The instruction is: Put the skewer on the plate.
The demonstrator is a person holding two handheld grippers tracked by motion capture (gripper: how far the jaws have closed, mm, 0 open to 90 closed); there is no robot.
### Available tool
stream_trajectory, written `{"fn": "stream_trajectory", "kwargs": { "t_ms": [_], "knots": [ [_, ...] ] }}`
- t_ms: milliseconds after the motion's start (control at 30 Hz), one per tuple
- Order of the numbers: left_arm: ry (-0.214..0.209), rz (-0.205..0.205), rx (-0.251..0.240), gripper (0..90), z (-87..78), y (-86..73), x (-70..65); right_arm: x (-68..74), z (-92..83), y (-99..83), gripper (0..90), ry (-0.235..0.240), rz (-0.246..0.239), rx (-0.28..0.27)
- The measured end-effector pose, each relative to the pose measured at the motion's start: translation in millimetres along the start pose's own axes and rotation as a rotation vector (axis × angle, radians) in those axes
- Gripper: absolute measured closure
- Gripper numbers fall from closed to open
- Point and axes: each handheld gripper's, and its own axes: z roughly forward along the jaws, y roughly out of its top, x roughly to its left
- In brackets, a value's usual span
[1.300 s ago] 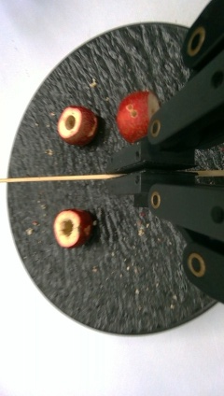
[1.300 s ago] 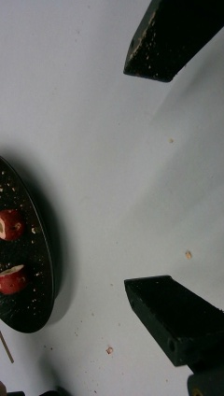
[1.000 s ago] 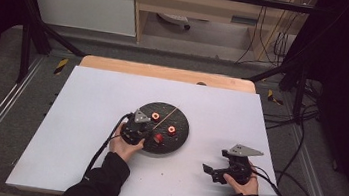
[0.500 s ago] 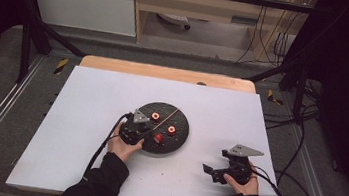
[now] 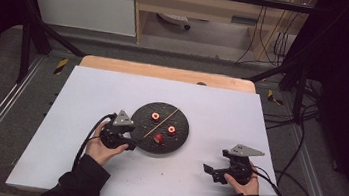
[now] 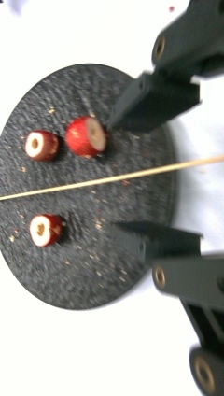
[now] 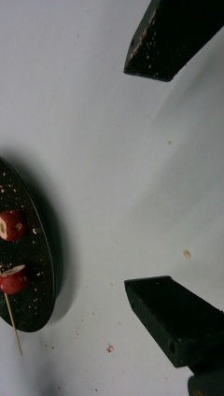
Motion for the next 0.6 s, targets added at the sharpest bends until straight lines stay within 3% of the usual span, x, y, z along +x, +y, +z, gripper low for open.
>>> {"fn": "stream_trajectory", "kwargs": {
  "t_ms": [267, 467, 600],
  "knots": [
    [0.006, 0.017, 0.002, 17.4, -21.0, -30.7, 12.9, -0.1, 0.2, -0.1, 0.8, 0.002, -0.001, 0.002],
    [-0.001, -0.005, -0.008, 9.5, -34.2, -57.2, 21.9, 0.1, 0.6, -0.3, 0.7, 0.001, 0.000, 0.008],
    [0.022, -0.028, -0.031, 7.7, -40.9, -72.8, 25.9, 0.2, 1.0, -0.6, 0.7, -0.001, 0.002, 0.008]
  ]
}}
